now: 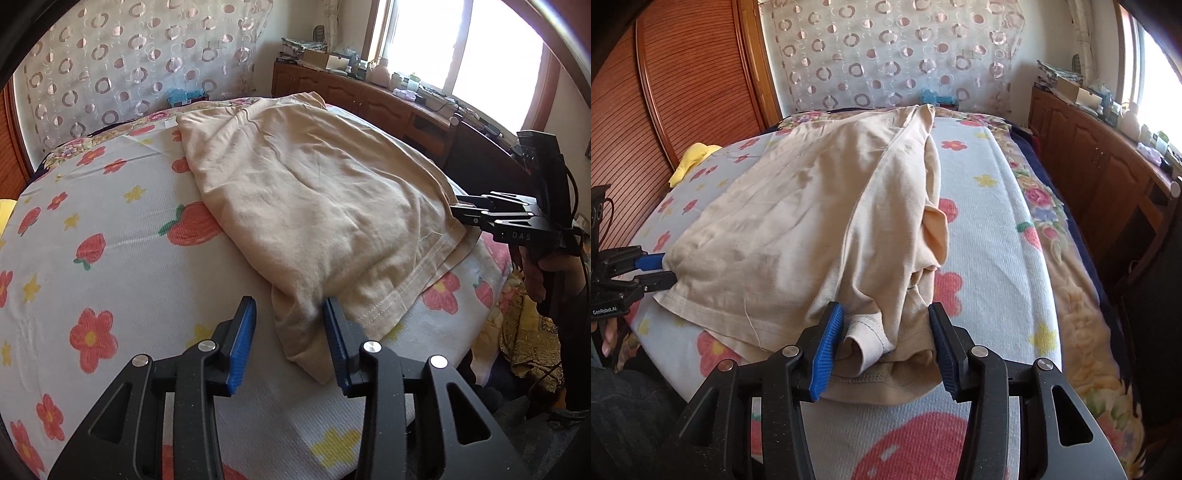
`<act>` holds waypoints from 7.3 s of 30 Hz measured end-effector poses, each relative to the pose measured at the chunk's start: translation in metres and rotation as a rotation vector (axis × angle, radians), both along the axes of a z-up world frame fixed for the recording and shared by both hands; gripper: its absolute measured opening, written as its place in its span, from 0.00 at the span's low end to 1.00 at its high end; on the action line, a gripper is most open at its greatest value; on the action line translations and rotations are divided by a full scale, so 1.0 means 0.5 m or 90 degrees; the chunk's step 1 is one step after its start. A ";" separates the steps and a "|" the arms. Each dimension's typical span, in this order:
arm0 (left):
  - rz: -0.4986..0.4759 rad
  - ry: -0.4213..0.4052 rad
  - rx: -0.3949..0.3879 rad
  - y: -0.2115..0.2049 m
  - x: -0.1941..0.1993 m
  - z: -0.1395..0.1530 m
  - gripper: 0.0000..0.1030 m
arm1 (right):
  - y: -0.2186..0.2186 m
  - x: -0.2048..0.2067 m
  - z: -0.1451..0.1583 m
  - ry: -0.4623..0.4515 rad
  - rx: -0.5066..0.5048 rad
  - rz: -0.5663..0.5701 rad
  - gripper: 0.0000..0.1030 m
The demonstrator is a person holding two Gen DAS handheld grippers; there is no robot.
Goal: Fold small clothes
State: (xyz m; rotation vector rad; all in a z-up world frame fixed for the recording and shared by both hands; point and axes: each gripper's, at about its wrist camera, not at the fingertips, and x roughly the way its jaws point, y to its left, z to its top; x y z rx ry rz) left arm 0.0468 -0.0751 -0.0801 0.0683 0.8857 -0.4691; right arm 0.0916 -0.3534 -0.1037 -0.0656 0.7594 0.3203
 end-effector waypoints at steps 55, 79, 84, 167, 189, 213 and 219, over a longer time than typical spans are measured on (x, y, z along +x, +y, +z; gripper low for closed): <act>0.076 -0.053 -0.059 0.090 0.519 0.108 0.40 | 0.046 0.400 0.211 -0.112 0.057 0.010 0.34; 0.043 -0.024 -0.001 0.052 0.579 0.047 0.67 | 0.152 0.389 0.279 -0.092 0.012 0.141 0.04; 0.093 -0.025 -0.002 0.078 0.620 0.033 0.67 | 0.097 0.413 0.313 -0.121 0.044 0.042 0.03; 0.471 -0.112 -0.145 0.549 0.207 0.031 0.12 | 0.893 0.632 0.341 -0.161 -0.165 0.512 0.15; 0.514 -0.109 -0.074 0.574 0.161 0.017 0.53 | 0.995 0.670 0.293 -0.133 -0.085 0.403 0.40; 0.343 -0.233 -0.005 0.333 0.046 0.163 0.79 | 0.551 0.177 0.321 -0.182 0.046 0.190 0.53; 0.310 -0.257 -0.009 0.265 0.025 0.201 0.79 | 0.492 0.040 0.330 -0.219 0.043 0.120 0.68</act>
